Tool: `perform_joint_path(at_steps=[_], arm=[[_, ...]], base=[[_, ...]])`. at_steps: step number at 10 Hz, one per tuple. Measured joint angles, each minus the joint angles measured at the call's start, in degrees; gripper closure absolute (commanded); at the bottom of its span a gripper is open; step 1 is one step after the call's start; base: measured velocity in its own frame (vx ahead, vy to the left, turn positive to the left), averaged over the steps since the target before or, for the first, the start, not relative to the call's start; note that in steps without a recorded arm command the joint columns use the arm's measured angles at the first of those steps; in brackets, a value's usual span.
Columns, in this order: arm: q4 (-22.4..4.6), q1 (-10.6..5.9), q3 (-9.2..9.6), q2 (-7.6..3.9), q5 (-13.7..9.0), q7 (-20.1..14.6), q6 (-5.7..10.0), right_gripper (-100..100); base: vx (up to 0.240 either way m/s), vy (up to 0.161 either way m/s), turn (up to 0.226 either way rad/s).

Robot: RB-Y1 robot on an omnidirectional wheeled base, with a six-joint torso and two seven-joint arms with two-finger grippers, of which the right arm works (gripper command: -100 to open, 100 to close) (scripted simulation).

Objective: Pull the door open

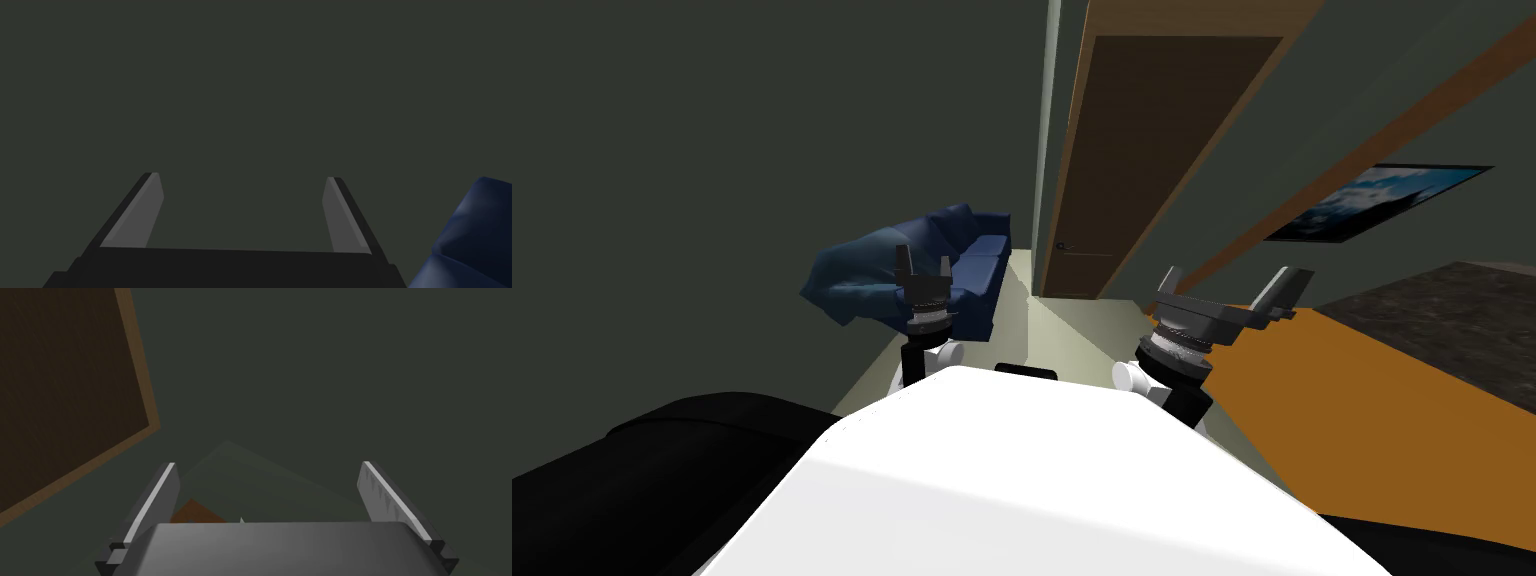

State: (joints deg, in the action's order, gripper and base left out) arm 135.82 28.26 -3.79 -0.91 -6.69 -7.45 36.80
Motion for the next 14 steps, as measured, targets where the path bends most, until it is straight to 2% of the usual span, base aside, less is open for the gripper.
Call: perform_joint_path(at_steps=[5,9,14], arm=[[-4.63,-1.47,0.11,-1.11,0.11,0.21,0.08,-100],[-9.76,-4.27,-0.25,-2.12,0.11,0.47,-0.41,-100],[-16.15,-6.34,-0.14,-3.21,0.26,0.74,-0.05,-100]], base=[[0.108,0.011,0.016],[0.11,-0.009,0.029],[0.099,-0.01,0.027]])
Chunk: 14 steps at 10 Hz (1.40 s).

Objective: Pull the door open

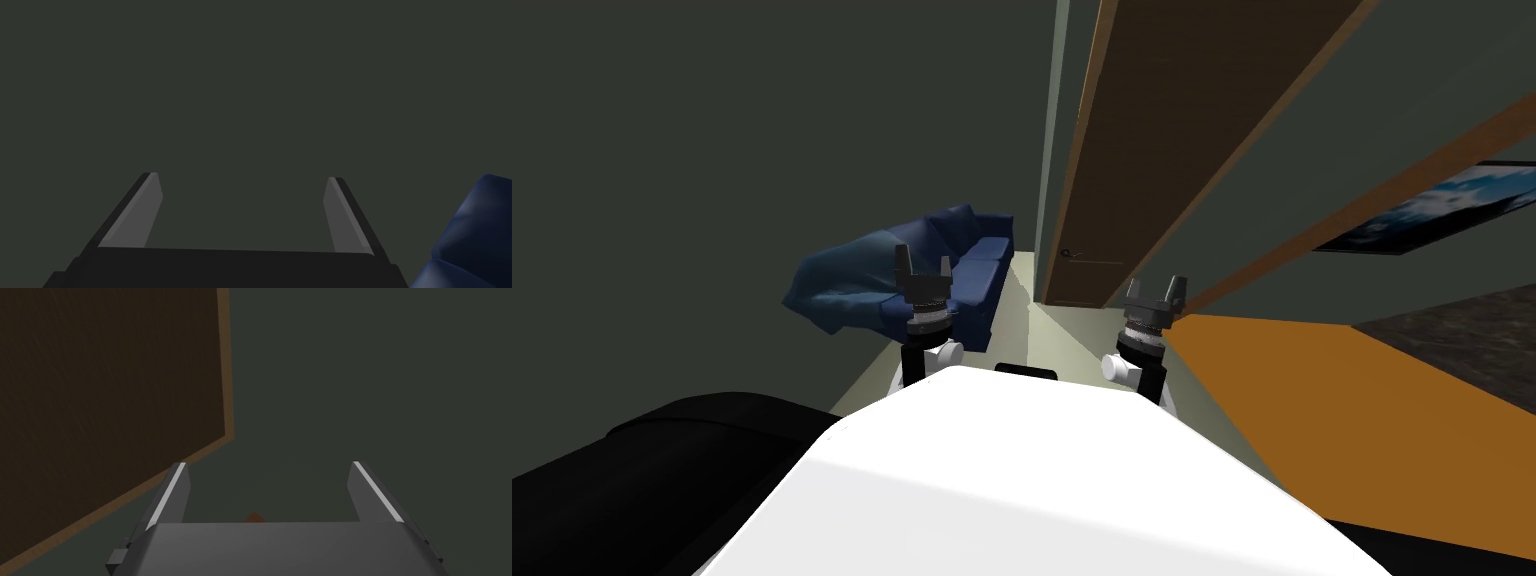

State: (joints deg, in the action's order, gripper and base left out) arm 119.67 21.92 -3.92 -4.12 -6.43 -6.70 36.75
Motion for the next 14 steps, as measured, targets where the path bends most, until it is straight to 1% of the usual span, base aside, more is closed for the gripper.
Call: perform_joint_path(at_steps=[1,2,3,4,5,6,8,9,10,12,13,14], arm=[[-1.64,-0.66,0.03,-0.19,0.06,0.12,0.08,-100],[-2.63,-0.74,0.02,-0.49,0.03,0.1,0.1,-100],[-3.74,-1.23,-0.02,-0.74,0.03,0.13,-0.1,-100],[-5.09,-1.9,0.18,-0.73,0.2,0.38,-0.31,-100],[-6.84,-2.87,0.12,-0.95,0.23,0.56,-0.47,-100],[-8.52,-3.23,0.12,-1.23,0.24,0.57,-0.21,-100],[-11.73,-4.75,0.02,-1.71,0.27,0.69,-0.36,-100],[-13.39,-5.2,-0.12,-2.17,0.19,0.62,-0.2,-100],[-15.0,-5.72,-0.06,-2.33,0.25,0.67,-0.09,-100],[-18.03,-7.02,-0.1,-2.78,0.29,0.85,-0.36,-100],[-19.97,-7.98,-0.18,-3.05,0.3,0.95,-0.43,-100],[-21.35,-8.48,-0.21,-3.32,0.31,1.0,-0.59,-100]], base=[[0.09,-0.011,0.033],[0.092,-0.013,0.027],[0.087,-0.014,0.026],[0.1,-0.017,0.035],[0.099,-0.018,0.04],[0.099,-0.017,0.028],[0.098,-0.02,0.032],[0.102,-0.013,0.044],[0.097,-0.016,0.036],[0.096,-0.019,0.03],[0.104,-0.006,0.037],[0.101,-0.016,0.038]])
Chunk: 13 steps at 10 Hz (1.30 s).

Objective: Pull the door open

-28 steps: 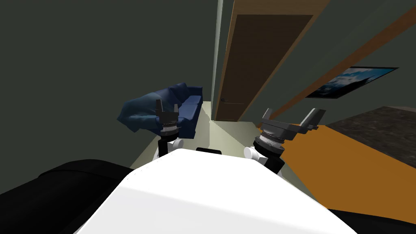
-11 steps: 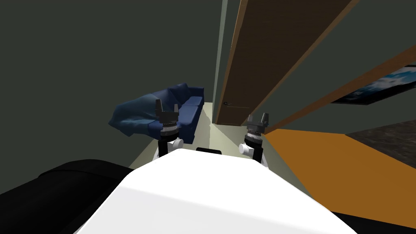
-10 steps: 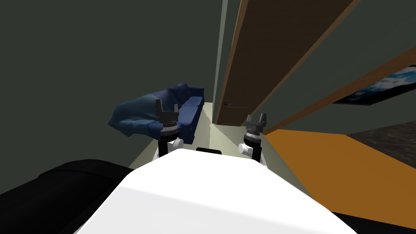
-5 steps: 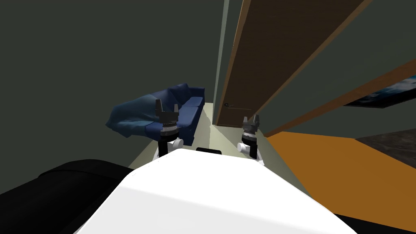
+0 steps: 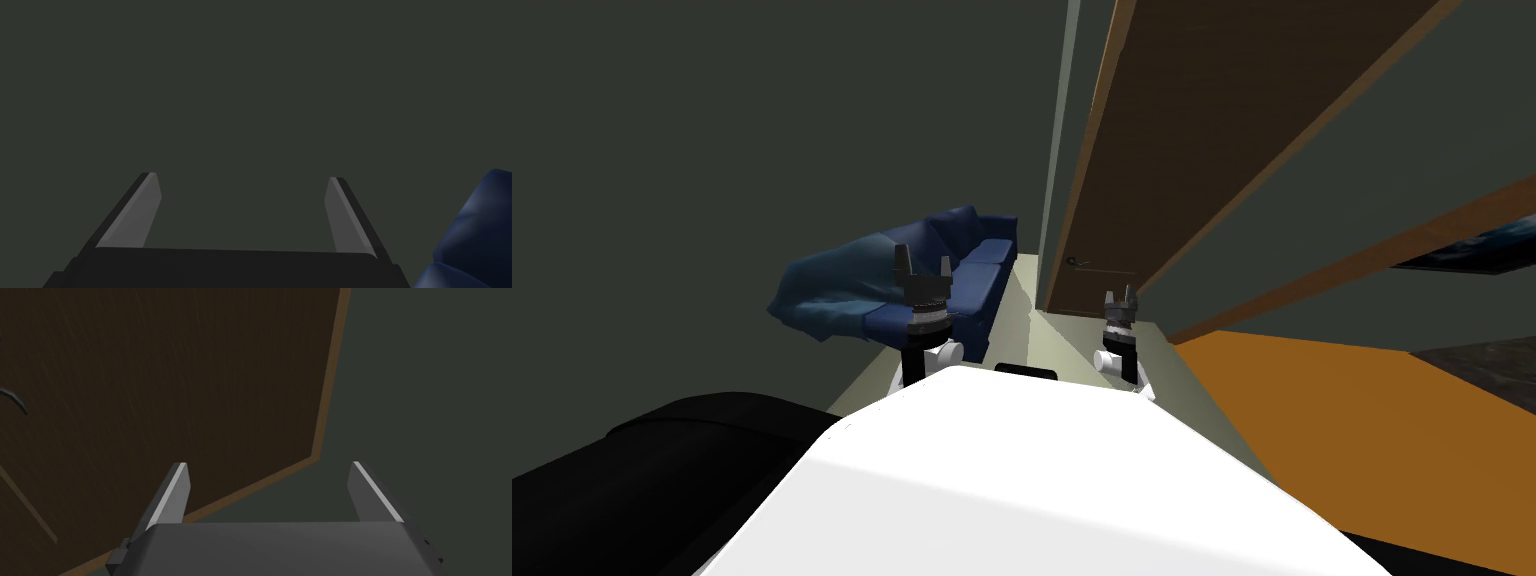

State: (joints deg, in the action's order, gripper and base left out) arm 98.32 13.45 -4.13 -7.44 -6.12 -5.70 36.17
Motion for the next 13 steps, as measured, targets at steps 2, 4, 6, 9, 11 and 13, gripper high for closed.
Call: perform_joint_path(at_steps=[2,4,6,9,11,13], arm=[[-3.34,-1.53,0.2,-0.04,0.23,0.46,-0.19,-100],[-6.0,-2.15,0.28,-0.51,0.29,0.56,-0.15,-100],[-8.39,-3.08,0.17,-0.9,0.27,0.57,-0.01,-100],[-14.49,-5.76,0.05,-1.61,0.33,0.83,0.3,-100],[-16.93,-6.53,0.06,-2.05,0.37,0.91,-0.09,-100],[-19.73,-7.53,0.15,-2.22,0.5,1.22,-0.32,-100]], base=[[0.094,-0.015,0.036],[0.086,-0.021,0.024],[0.063,-0.015,0.026],[0.099,-0.03,0.037],[0.101,-0.014,0.037],[0.1,-0.016,0.033]])
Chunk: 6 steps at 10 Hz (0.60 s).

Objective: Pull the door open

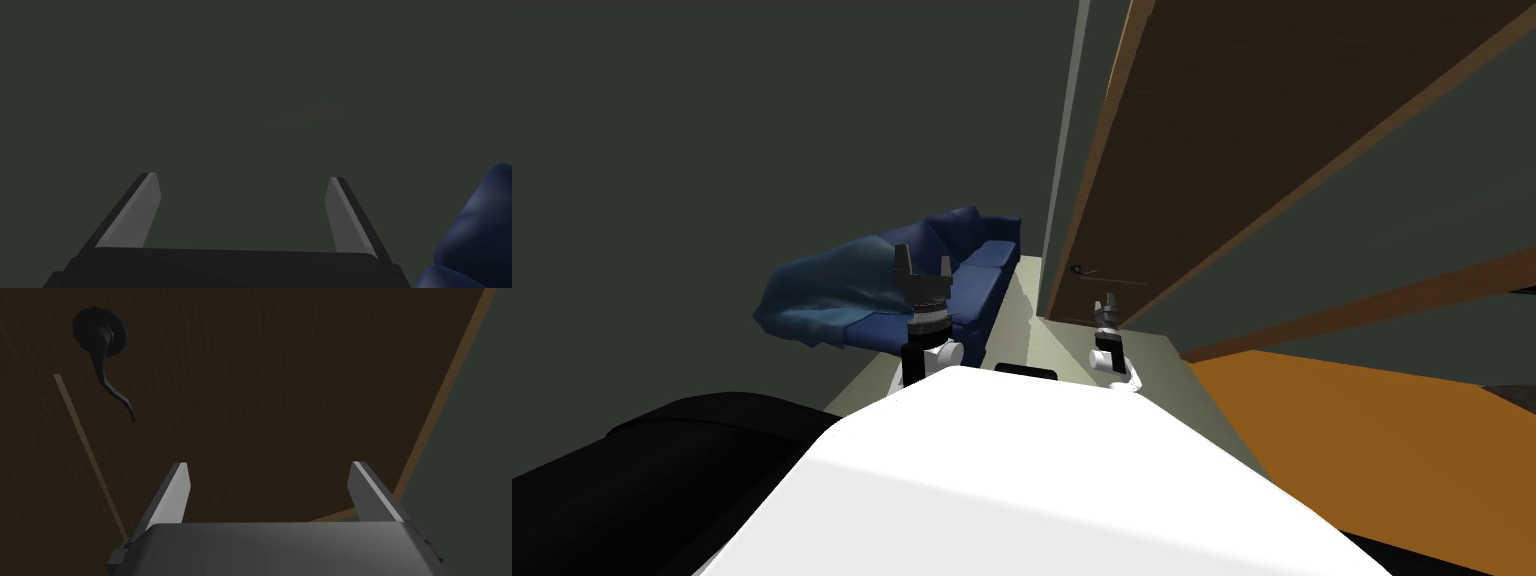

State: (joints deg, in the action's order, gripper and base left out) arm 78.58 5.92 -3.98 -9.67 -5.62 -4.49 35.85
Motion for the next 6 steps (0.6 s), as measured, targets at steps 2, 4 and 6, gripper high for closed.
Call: perform_joint_path(at_steps=[2,4,6], arm=[[-2.26,-0.86,-0.01,-0.31,0.03,0.11,-0.07,-100],[-5.21,-1.99,-0.06,-0.73,0.05,0.15,0.19,-100],[-8.58,-3.28,-0.07,-1.08,0.11,0.27,0.31,-100]], base=[[0.055,-0.011,0.015],[0.074,-0.018,0.035],[0.109,-0.028,0.032]])
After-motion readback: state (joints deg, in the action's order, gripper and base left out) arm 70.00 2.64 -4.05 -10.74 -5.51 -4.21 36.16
